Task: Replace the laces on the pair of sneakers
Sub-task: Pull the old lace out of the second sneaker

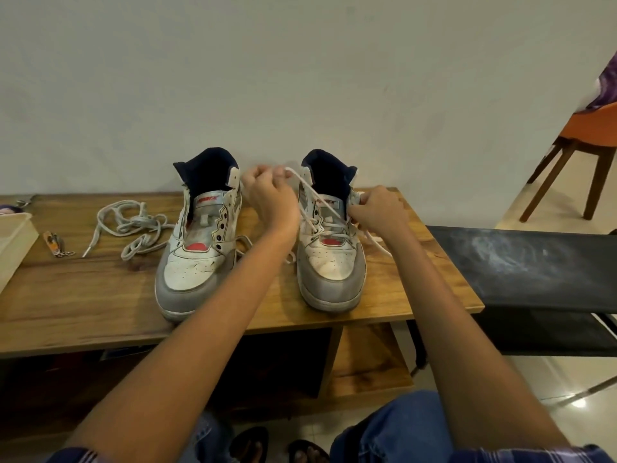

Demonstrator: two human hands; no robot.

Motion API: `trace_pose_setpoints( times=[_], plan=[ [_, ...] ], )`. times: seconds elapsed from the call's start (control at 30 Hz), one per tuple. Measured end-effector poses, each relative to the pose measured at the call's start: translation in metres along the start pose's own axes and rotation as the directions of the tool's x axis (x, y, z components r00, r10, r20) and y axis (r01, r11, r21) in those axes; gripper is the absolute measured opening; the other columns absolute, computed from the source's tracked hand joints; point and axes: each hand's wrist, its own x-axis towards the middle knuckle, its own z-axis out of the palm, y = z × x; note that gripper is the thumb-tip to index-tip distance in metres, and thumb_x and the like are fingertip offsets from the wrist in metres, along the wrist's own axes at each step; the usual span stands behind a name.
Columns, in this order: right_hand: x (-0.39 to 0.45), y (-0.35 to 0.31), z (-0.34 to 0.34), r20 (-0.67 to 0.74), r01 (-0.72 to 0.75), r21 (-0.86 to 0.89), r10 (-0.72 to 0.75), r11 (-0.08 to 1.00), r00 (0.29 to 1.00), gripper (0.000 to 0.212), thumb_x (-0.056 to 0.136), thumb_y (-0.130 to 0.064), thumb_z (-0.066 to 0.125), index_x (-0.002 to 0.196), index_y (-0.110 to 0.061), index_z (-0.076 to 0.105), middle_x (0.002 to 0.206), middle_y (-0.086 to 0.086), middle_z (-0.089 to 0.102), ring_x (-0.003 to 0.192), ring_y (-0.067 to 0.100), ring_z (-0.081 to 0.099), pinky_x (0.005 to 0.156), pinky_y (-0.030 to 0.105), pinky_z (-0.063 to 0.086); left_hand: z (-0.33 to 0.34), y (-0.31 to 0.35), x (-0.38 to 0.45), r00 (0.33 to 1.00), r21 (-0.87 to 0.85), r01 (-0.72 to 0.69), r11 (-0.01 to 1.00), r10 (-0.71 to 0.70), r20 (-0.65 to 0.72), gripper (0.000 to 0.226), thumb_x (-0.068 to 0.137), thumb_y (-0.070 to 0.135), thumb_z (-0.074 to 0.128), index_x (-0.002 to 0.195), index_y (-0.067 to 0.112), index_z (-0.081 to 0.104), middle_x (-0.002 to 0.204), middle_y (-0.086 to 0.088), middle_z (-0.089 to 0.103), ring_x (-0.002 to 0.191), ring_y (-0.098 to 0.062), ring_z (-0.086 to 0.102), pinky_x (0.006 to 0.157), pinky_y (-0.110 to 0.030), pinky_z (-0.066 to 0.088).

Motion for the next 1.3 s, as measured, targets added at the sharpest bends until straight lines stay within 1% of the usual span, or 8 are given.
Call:
trace_pose_setpoints(
  times=[0.17, 0.27, 0.37, 0.63, 0.77, 0.9, 1.13, 1.3],
  plan=[
    [-0.001, -0.006, 0.001, -0.011, 0.023, -0.074, -0.024, 0.997, 1.000, 0.025, 0.081, -0.014, 0.056, 0.059, -0.009, 0.047, 0.054, 0.002, 0.043, 0.048, 0.015, 0.036, 0.044, 0.022, 0.027, -0.012, -0.005, 0.007, 0.983, 0.428, -0.180, 0.886, 0.177, 0.049, 0.032, 0.094, 0.033, 0.048, 0.120, 0.015, 0.052, 0.139, -0.008, 0.037, 0.131, -0.024, 0.027, 0.103, -0.035, 0.028],
    [0.000, -0.005, 0.001, -0.007, 0.044, -0.086, -0.045, 0.995, 0.999, 0.026, 0.080, -0.015, 0.057, 0.058, -0.010, 0.045, 0.054, 0.002, 0.041, 0.048, 0.015, 0.036, 0.044, 0.023, 0.027, -0.004, -0.004, -0.003, 0.791, 0.543, -0.611, 0.576, 0.473, 0.388, 0.038, 0.086, 0.042, 0.059, 0.121, 0.026, 0.057, 0.148, -0.013, 0.027, 0.139, -0.033, 0.018, 0.109, -0.059, 0.012],
    [0.000, -0.004, 0.001, 0.002, 0.066, -0.074, -0.066, 0.995, 0.998, 0.023, 0.078, -0.017, 0.059, 0.059, -0.009, 0.049, 0.055, 0.002, 0.044, 0.049, 0.015, 0.038, 0.044, 0.024, 0.028, 0.005, -0.009, -0.016, 0.678, 0.560, -0.732, 0.388, 0.329, 0.658, 0.026, 0.086, 0.039, 0.059, 0.109, 0.030, 0.066, 0.156, -0.008, 0.010, 0.143, -0.034, -0.002, 0.105, -0.066, -0.008],
    [0.001, 0.003, 0.002, -0.001, 0.009, 0.011, -0.009, 1.000, 1.000, 0.015, 0.079, -0.019, 0.057, 0.073, -0.007, 0.063, 0.068, 0.007, 0.060, 0.061, 0.018, 0.052, 0.055, 0.026, 0.039, 0.002, -0.011, -0.022, 0.807, 0.309, -0.587, 0.749, 0.508, 0.300, 0.017, 0.086, 0.015, 0.057, 0.077, 0.010, 0.070, 0.116, -0.007, 0.055, 0.112, -0.022, 0.046, 0.102, -0.033, 0.038],
    [0.003, 0.004, 0.003, -0.012, -0.024, 0.027, 0.025, 0.999, 1.000, 0.023, 0.077, -0.020, 0.057, 0.083, 0.001, 0.066, 0.078, 0.012, 0.069, 0.064, 0.019, 0.055, 0.056, 0.025, 0.041, -0.016, 0.024, 0.007, 0.989, -0.146, -0.133, 0.980, 0.123, -0.078, 0.024, 0.097, 0.006, 0.042, 0.079, 0.007, 0.059, 0.092, -0.006, 0.057, 0.069, 0.001, 0.055, 0.059, -0.007, 0.044],
    [0.003, 0.001, 0.004, -0.017, -0.010, -0.009, 0.010, 1.000, 1.000, 0.018, 0.077, -0.020, 0.058, 0.085, -0.005, 0.065, 0.079, 0.008, 0.067, 0.066, 0.019, 0.055, 0.050, 0.023, 0.037, -0.018, 0.012, 0.006, 0.983, 0.135, -0.157, 0.978, 0.141, 0.116, 0.025, 0.100, 0.028, 0.038, 0.083, 0.016, 0.051, 0.075, 0.001, 0.056, 0.057, -0.003, 0.056, 0.056, -0.018, 0.042],
    [0.001, -0.001, 0.004, -0.032, 0.030, -0.036, -0.032, 0.999, 0.999, 0.022, 0.079, -0.026, 0.061, 0.087, -0.006, 0.065, 0.077, 0.007, 0.063, 0.069, 0.020, 0.055, 0.051, 0.024, 0.038, 0.002, -0.004, -0.015, 0.699, 0.578, -0.713, 0.397, 0.342, 0.628, 0.034, 0.088, 0.044, 0.055, 0.118, 0.029, 0.060, 0.151, -0.004, 0.023, 0.140, -0.027, 0.013, 0.109, -0.058, 0.010],
    [-0.002, -0.003, 0.002, -0.032, 0.035, -0.039, -0.037, 0.999, 0.999, 0.020, 0.078, -0.023, 0.061, 0.090, -0.008, 0.066, 0.080, 0.008, 0.067, 0.074, 0.023, 0.063, 0.061, 0.031, 0.049, 0.008, -0.019, -0.022, 0.737, 0.505, -0.634, 0.586, 0.258, 0.625, 0.018, 0.088, 0.029, 0.061, 0.102, 0.024, 0.071, 0.143, 0.001, 0.038, 0.138, -0.024, 0.019, 0.108, -0.064, -0.001]
  ],
)
